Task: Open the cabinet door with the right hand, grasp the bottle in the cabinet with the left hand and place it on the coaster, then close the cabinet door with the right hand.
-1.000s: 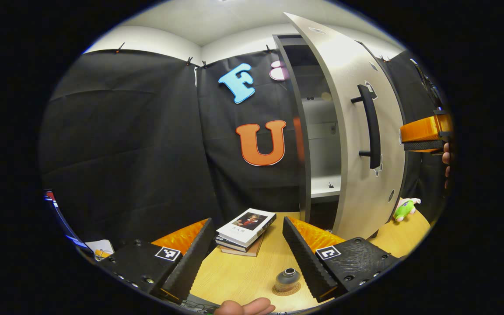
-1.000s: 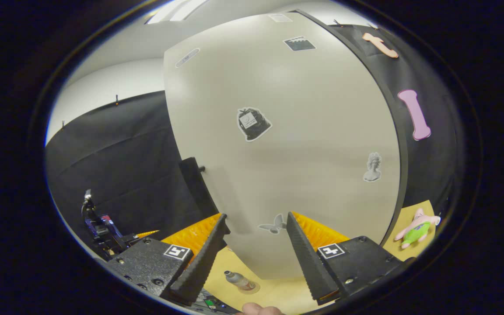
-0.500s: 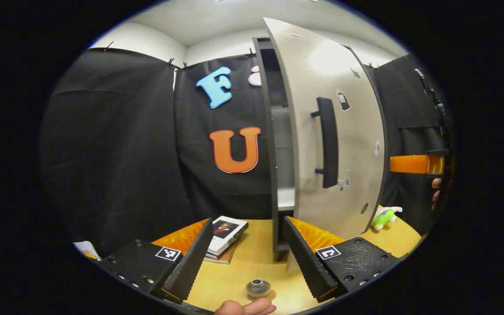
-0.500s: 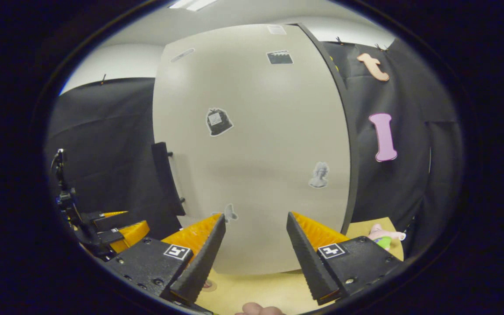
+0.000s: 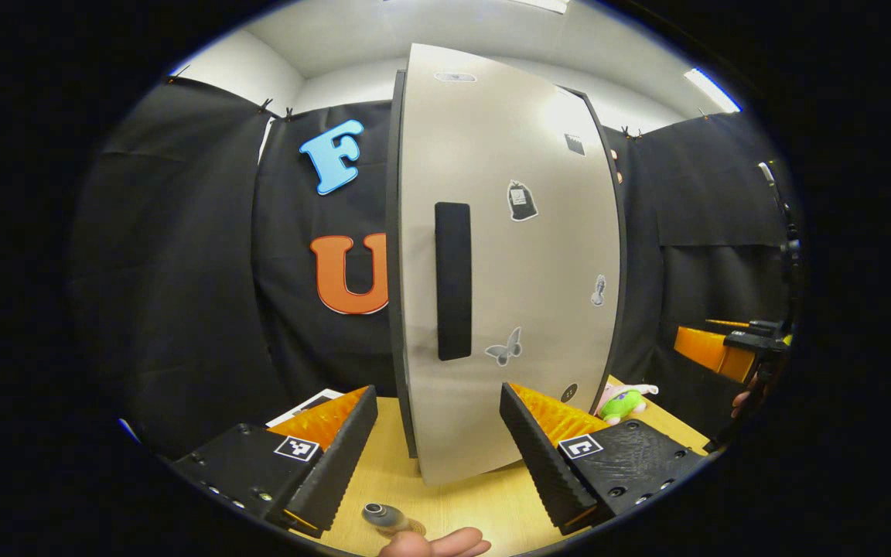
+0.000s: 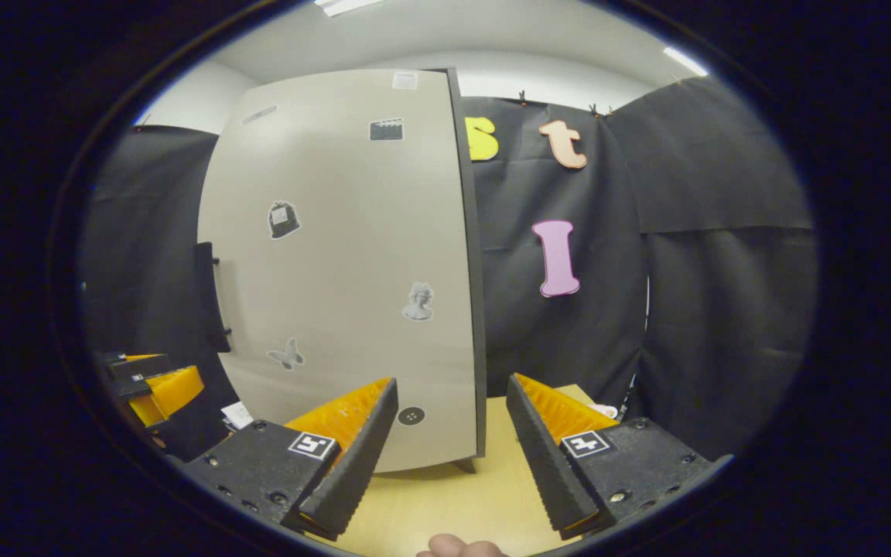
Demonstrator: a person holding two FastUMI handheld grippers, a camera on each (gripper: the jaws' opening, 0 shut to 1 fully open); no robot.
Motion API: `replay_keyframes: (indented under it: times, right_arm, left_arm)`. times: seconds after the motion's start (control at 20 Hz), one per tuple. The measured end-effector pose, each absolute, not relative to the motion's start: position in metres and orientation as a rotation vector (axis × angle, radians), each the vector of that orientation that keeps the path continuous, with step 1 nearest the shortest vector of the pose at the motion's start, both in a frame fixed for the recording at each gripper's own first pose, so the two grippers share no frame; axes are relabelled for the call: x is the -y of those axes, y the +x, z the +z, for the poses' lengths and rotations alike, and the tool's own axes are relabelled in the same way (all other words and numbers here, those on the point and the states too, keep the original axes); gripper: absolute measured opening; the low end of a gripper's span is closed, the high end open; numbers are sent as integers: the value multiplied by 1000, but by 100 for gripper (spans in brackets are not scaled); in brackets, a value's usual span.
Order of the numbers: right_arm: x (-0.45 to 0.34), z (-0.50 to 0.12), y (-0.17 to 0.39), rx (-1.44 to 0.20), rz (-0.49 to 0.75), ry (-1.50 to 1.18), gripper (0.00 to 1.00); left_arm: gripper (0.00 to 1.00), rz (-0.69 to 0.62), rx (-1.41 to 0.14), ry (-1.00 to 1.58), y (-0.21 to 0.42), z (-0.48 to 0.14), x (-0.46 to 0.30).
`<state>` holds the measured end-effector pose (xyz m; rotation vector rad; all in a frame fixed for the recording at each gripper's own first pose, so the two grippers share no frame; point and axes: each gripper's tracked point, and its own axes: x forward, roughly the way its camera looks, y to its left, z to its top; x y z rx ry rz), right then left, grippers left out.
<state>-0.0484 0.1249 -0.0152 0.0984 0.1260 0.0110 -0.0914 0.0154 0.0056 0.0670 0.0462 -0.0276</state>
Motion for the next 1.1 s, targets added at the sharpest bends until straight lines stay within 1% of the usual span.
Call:
replay_keyframes:
  times: [0.05, 0.1, 0.15, 0.2, 0.45, 0.7, 0.8, 0.9, 0.95, 1.0, 1.05, 1.1]
  right_arm:
    - [-121, -16, -50, -138, 12, 99, 92]
    - [-119, -16, -51, -149, 22, 103, 92]
    - [-117, -16, -54, -154, 29, 111, 92]
    - [-116, -16, -58, -155, 33, 121, 92]
    - [-125, -20, -75, -182, 61, 121, 92]
    - [-131, -19, -84, -199, 64, 86, 92]
    - [-132, -15, -90, -192, 52, 91, 92]
    - [-137, -11, -96, -153, 49, 102, 92]
    - [-137, -13, -99, -141, 41, 105, 89]
    - [-139, -15, -104, -140, 37, 113, 92]
    - [-142, -17, -109, -151, 36, 125, 92]
    - [-146, -15, -114, -151, 43, 134, 92]
  left_arm:
    - [96, -32, -46, 67, -94, 6, -13]
    - [100, -35, -53, 66, -96, 5, -12]
    - [100, -39, -53, 66, -99, 5, -11]
    - [96, -38, -53, 65, -101, 6, -12]
    - [96, -25, -67, 68, -123, 2, -23]
    - [96, -1, -61, 73, -150, 3, -55]
    - [96, 7, -60, 65, -157, 1, -69]
    - [96, 2, -19, 50, -158, 2, -77]
    - [96, -1, -3, 47, -158, -1, -80]
    - [100, 6, -2, 54, -157, -4, -82]
    - [96, 16, -12, 58, -159, -7, -86]
    - [96, 2, -10, 49, -159, -5, -81]
